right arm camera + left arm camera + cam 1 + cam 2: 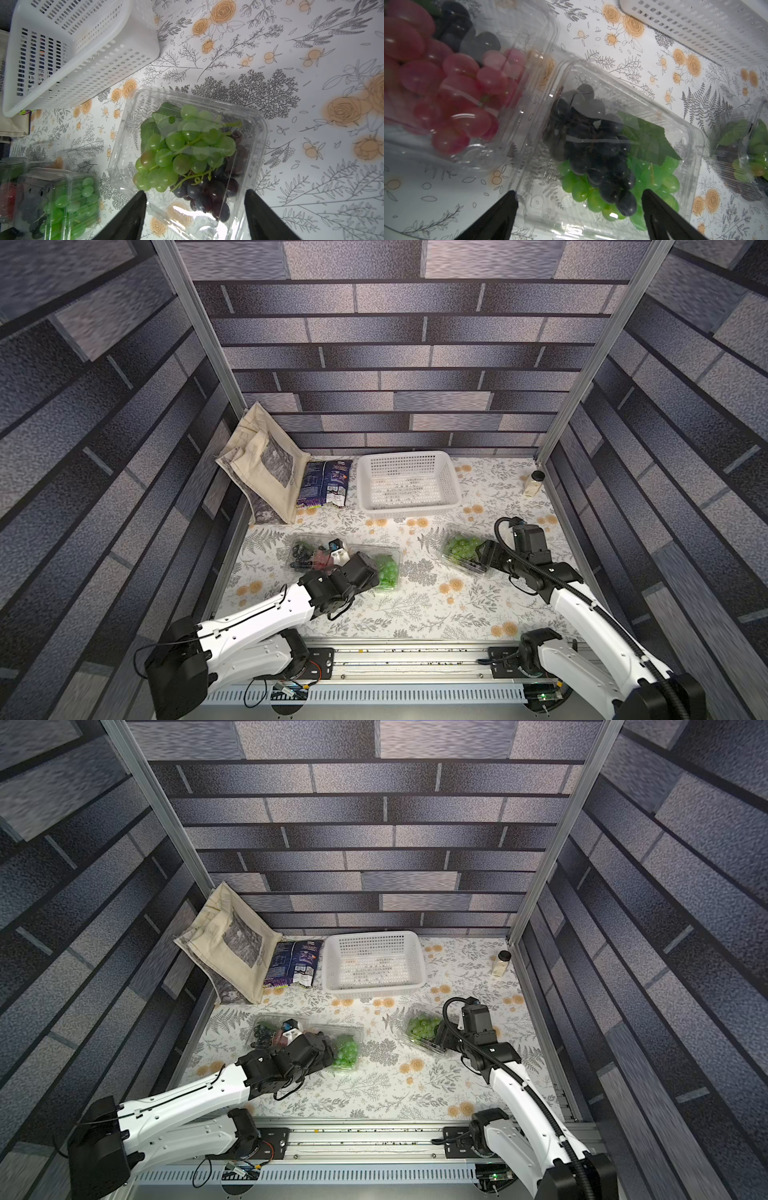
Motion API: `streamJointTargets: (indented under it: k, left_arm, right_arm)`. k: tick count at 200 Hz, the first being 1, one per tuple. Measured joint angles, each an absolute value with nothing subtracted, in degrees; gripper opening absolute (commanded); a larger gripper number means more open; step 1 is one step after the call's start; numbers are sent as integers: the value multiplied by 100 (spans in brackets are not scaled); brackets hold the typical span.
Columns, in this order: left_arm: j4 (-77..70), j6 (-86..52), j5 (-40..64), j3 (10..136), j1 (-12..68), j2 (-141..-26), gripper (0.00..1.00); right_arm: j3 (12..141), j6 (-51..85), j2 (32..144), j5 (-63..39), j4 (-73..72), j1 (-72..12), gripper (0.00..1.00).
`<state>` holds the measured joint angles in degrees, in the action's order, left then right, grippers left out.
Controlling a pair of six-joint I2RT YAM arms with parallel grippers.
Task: Pack grapes into containers
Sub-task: Move the packing box to the center of the board.
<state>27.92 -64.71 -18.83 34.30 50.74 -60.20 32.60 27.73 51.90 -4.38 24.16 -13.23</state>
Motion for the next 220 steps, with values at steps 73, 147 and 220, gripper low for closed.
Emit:
streamJointTargets:
  k: [73,147,220]
  left_arm:
    - [2060,-6110,-1649,3868,4945,-6869,94]
    - [2259,-6132,-1538,3979,5398,-6528,93]
    - [2543,-6541,-1629,3852,6219,-6123,86]
  right_arm:
    - [3205,2773,5190,-513,2351,-1304,77]
    - [3170,2731,5057,-523,2375,-1293,76]
    - [3168,2738,5076,-624,2373,-1282,77]
